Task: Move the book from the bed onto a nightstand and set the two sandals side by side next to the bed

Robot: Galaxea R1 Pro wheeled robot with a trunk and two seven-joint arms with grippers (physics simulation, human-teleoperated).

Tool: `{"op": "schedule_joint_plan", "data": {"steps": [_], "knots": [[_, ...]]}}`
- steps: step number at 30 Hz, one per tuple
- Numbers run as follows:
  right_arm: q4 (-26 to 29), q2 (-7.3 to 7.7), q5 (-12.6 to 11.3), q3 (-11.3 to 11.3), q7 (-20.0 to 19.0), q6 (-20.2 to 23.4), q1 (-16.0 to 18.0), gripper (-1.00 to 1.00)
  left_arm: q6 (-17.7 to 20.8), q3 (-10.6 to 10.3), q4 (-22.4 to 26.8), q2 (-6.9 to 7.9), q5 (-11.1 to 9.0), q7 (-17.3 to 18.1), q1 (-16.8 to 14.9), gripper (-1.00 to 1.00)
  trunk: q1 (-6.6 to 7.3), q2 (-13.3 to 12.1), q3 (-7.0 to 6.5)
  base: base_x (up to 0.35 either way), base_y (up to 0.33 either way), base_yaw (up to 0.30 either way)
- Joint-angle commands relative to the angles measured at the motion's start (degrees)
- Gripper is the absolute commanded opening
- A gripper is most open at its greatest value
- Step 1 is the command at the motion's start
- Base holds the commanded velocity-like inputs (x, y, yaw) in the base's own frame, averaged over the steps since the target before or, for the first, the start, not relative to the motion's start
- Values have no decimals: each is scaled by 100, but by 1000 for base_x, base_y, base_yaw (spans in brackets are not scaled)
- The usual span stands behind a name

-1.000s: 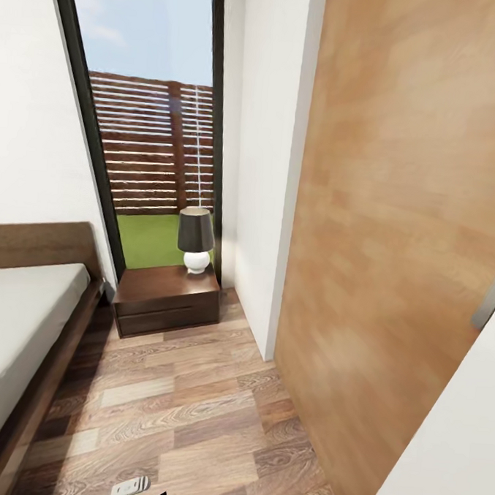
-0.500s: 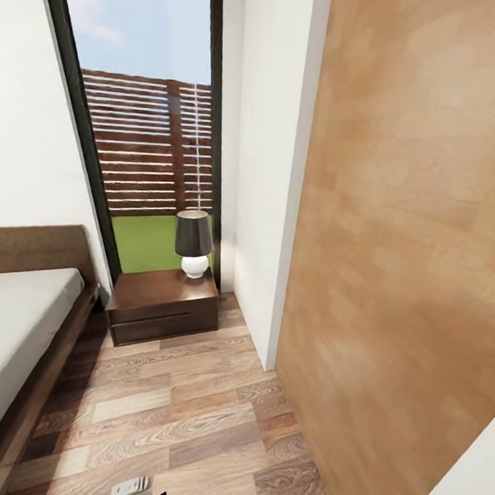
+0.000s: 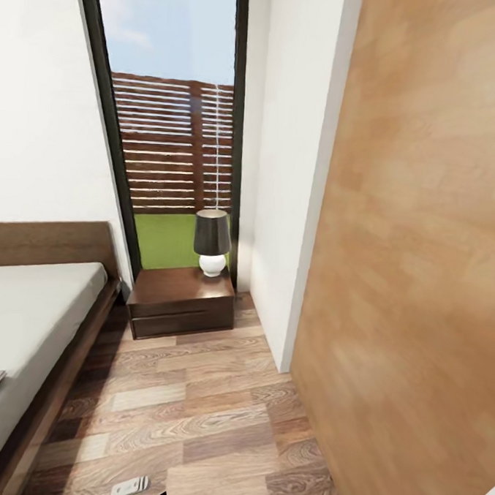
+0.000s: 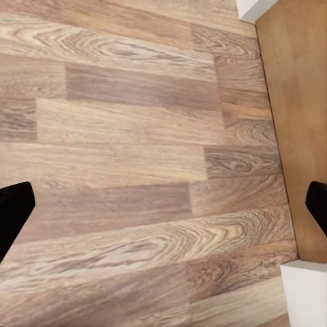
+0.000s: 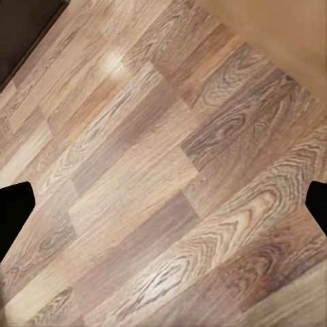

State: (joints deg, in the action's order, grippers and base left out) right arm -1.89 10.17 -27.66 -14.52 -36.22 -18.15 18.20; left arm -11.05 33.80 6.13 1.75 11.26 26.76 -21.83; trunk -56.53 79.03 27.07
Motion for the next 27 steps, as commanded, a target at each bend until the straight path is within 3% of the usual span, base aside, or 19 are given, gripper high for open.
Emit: {"op": "schedule_joint_plan", "data": {"steps": [1, 7, 19, 27], "knots": [[-19, 3, 16, -44, -34, -22, 8, 100, -28, 48, -6, 0, 61, 13, -5, 100, 0, 3, 7, 6, 0, 74], [-18, 3, 20, -46, -34, -22, 8, 100, -28, 48, -6, 0, 61, 13, -5, 100, 0, 3, 8, 122, 0, 34], [-17, 3, 16, -45, -34, -22, 8, 100, -28, 48, -6, 0, 61, 11, -5, 100, 0, 3, 9, 300, 0, 2], [-18, 3, 15, -43, -33, -23, 8, 100, -28, 48, -10, 0, 61, 13, -5, 100, 0, 3, 9, 80, 0, 32]]}}
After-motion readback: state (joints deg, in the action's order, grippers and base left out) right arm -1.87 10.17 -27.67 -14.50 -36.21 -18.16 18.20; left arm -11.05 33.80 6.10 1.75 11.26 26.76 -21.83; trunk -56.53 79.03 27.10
